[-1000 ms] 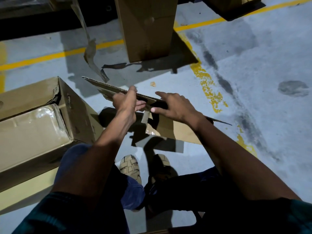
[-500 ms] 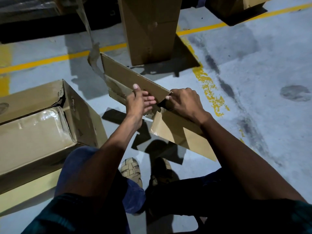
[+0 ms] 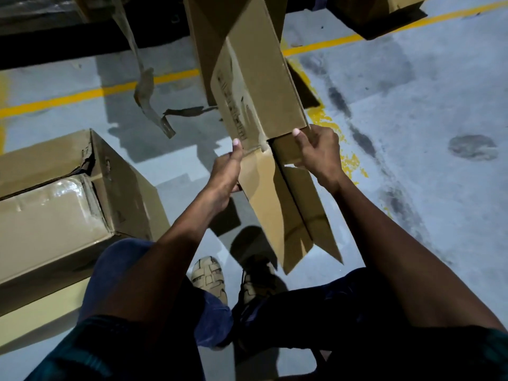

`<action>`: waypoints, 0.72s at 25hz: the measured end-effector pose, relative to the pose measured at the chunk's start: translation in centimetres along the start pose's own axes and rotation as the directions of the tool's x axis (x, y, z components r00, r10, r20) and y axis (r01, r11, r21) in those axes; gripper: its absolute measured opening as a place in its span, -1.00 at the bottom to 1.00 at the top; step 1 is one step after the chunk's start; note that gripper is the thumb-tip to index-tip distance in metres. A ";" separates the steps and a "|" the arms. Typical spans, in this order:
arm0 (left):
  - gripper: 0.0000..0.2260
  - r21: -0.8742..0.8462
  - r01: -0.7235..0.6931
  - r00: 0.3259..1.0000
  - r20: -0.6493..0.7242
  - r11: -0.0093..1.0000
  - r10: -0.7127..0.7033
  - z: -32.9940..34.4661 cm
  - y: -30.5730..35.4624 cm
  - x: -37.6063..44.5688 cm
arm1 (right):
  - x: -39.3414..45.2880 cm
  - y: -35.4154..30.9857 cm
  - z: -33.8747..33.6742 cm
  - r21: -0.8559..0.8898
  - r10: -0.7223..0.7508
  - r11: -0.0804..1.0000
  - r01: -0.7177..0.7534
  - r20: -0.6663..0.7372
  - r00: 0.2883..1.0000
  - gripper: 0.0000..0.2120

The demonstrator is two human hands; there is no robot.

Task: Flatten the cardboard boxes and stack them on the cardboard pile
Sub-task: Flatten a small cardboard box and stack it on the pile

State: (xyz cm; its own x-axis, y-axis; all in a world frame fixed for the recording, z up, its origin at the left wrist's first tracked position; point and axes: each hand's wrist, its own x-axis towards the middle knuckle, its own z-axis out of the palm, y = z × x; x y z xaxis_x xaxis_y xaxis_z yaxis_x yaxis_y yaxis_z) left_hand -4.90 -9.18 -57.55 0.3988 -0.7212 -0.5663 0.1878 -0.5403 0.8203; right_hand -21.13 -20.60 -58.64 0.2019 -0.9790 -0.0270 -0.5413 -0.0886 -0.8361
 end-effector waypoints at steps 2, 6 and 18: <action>-0.44 -0.073 -0.058 0.998 0.007 0.996 0.059 -0.3 0.0 0.3 | 0.1 -0.1 0.3 0.049 0.048 0.998 -0.048 -0.016 0.999 -0.62; -0.41 -0.159 -0.182 0.961 0.181 0.970 0.210 0.3 -0.5 -0.2 | -0.7 -1.2 1.4 0.181 0.140 0.975 -0.130 -0.047 0.989 -0.62; -0.38 0.401 -0.593 0.779 0.507 0.698 0.369 0.3 -2.6 0.3 | -3.3 -3.5 3.3 0.655 0.517 0.501 -0.566 0.298 0.803 -0.77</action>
State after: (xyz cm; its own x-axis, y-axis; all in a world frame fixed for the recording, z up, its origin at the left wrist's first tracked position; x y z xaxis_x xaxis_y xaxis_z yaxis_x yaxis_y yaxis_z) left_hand -5.56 -8.13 -59.90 -0.0750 -0.9811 -0.1786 -0.4654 -0.1239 0.8764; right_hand -17.18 -16.48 -57.42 0.1252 -0.7770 -0.6170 0.1489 0.6295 -0.7626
